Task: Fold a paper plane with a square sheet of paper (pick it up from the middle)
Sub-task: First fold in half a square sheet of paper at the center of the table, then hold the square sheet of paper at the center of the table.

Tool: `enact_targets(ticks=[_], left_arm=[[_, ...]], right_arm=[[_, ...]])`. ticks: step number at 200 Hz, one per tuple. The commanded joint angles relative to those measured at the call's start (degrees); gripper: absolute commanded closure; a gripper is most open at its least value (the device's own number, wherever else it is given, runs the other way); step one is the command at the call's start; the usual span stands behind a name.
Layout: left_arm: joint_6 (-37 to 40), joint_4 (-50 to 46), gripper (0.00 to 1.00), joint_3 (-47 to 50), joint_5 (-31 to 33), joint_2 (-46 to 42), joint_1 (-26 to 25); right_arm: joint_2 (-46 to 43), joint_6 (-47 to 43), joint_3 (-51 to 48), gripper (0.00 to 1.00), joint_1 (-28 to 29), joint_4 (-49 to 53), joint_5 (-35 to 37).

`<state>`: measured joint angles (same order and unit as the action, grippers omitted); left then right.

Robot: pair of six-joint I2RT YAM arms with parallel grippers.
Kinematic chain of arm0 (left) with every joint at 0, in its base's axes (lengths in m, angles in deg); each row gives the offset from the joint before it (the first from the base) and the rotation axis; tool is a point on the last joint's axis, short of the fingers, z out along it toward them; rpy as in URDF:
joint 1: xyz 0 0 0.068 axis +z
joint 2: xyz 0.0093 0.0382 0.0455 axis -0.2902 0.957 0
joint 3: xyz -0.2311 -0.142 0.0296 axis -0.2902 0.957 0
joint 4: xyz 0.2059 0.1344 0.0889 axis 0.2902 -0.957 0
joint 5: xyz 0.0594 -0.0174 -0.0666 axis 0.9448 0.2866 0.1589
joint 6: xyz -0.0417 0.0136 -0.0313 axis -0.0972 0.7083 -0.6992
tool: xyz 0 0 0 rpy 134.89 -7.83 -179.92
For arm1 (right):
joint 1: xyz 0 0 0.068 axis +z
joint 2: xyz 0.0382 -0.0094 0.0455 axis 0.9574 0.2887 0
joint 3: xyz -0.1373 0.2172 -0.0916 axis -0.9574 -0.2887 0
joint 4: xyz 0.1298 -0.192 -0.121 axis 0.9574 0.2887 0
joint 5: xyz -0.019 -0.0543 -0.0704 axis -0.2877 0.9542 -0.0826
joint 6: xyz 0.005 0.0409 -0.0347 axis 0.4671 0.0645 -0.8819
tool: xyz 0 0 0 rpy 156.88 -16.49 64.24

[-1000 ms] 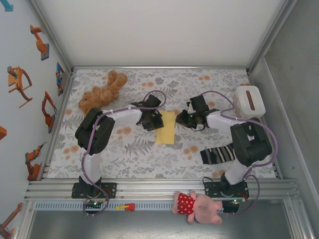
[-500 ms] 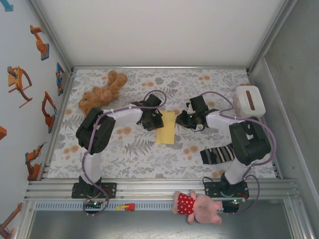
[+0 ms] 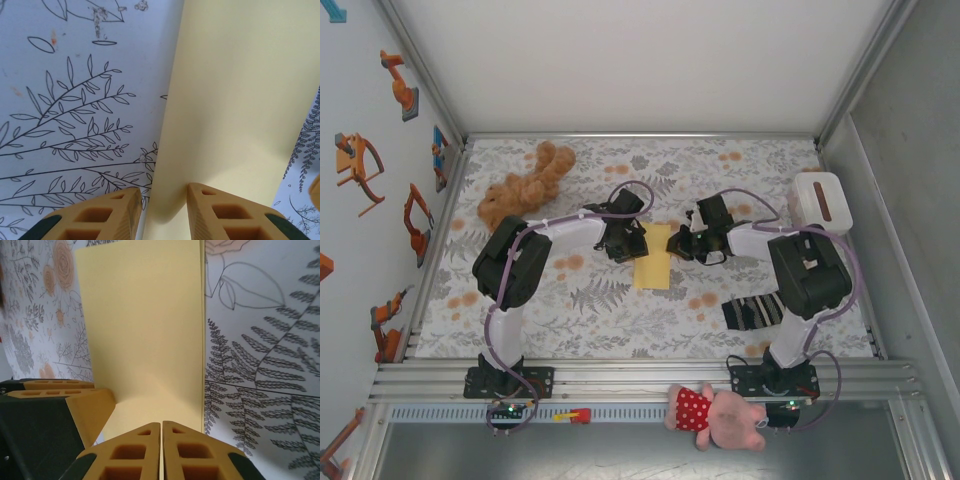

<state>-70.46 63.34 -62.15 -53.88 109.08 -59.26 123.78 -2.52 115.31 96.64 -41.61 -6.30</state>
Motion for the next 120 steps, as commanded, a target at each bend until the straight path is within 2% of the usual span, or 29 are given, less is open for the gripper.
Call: enact_targets(ticks=[1,80,120], left_arm=[[0.15,-1.08,0.68,3.38,0.21,8.52,-1.19],[-0.08,-0.84,0.68,3.63,0.01,8.68,-1.16],[-0.21,-0.82,0.68,3.85,0.29,8.41,-1.19]], right_arm=[[1.81,0.81,1.65,0.92,-0.23,-2.05,-3.67],[5.65,0.42,2.92,0.96,-0.18,-2.18,-5.92],[7.06,-1.86,3.21,0.97,-0.36,0.66,-4.54]])
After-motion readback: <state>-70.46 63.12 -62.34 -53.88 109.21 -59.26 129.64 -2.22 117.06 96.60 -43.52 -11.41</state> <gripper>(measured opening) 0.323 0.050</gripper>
